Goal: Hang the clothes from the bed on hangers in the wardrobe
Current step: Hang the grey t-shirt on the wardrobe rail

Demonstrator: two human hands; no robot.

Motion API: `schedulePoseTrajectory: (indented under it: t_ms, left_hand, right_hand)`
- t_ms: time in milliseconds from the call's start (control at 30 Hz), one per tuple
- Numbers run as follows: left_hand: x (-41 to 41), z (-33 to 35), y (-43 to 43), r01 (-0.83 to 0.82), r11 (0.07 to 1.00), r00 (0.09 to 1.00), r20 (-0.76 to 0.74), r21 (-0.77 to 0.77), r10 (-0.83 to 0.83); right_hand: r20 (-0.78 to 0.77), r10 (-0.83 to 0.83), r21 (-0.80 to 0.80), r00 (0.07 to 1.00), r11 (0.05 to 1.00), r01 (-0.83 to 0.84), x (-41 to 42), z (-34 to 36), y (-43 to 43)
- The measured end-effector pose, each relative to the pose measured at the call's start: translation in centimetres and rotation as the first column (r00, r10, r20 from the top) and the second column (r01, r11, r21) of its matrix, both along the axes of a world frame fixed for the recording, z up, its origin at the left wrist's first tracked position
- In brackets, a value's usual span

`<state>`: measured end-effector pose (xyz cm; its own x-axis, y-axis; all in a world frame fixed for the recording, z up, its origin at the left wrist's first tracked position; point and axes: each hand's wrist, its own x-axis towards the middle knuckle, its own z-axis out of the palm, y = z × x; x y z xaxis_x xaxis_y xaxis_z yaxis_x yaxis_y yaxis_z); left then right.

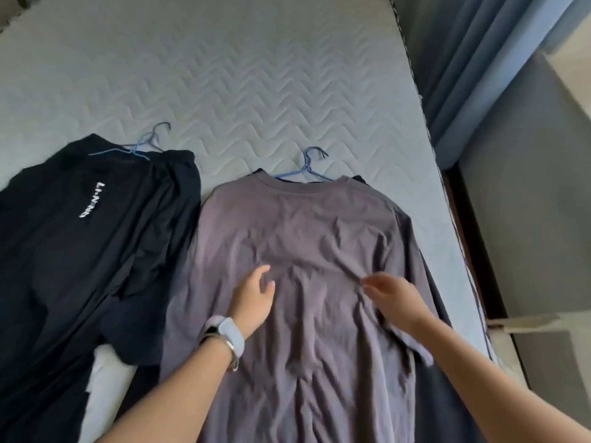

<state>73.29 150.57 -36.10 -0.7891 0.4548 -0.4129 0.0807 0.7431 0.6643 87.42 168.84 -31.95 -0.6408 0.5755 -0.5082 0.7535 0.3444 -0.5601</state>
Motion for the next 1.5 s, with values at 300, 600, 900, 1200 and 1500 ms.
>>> schedulePoseTrajectory:
  t_ms: [300, 600, 900, 1200, 1500]
  left_hand:
    - [-8.9, -12.3, 10.6, 0.132, 0.897, 0.868, -0.387, -0.423, -0.310]
    - [-8.8, -14.8, 10.3, 0.091, 0.902, 0.806, -0.501, -0.422, -0.316]
    - [-9.5, -12.8, 10.1, 0.162, 0.937, 0.878, -0.388, -0.310, -0.280]
    - [-3.0, 7.3, 1.9, -0.246, 0.699, 0.969, 0.167, 0.672, 0.180]
    - [1.7, 27.7, -10.6, -0.316, 0.707, 0.922, 0.028, 0.633, 0.387]
  right_hand:
    - [-0.220, 0.042, 0.285, 0.975, 0.958, 0.023, -17.4, -7.1, 9.6]
    - [-0.058, 0.084, 0.322, 0.995, 0.945, -0.061, -27.1, -11.4, 13.0]
    - [-0.327, 0.150, 0.232, 0.933, 0.970, -0.075, -21.0, -3.9, 8.9]
    - [-0.458, -0.087, -0.235, 0.885, 0.972, -0.026, -12.5, 8.0, -4.3]
    - [-0.499, 0.381, -0.104, 0.778, 0.865, -0.490, -4.9, 25.8, -19.3]
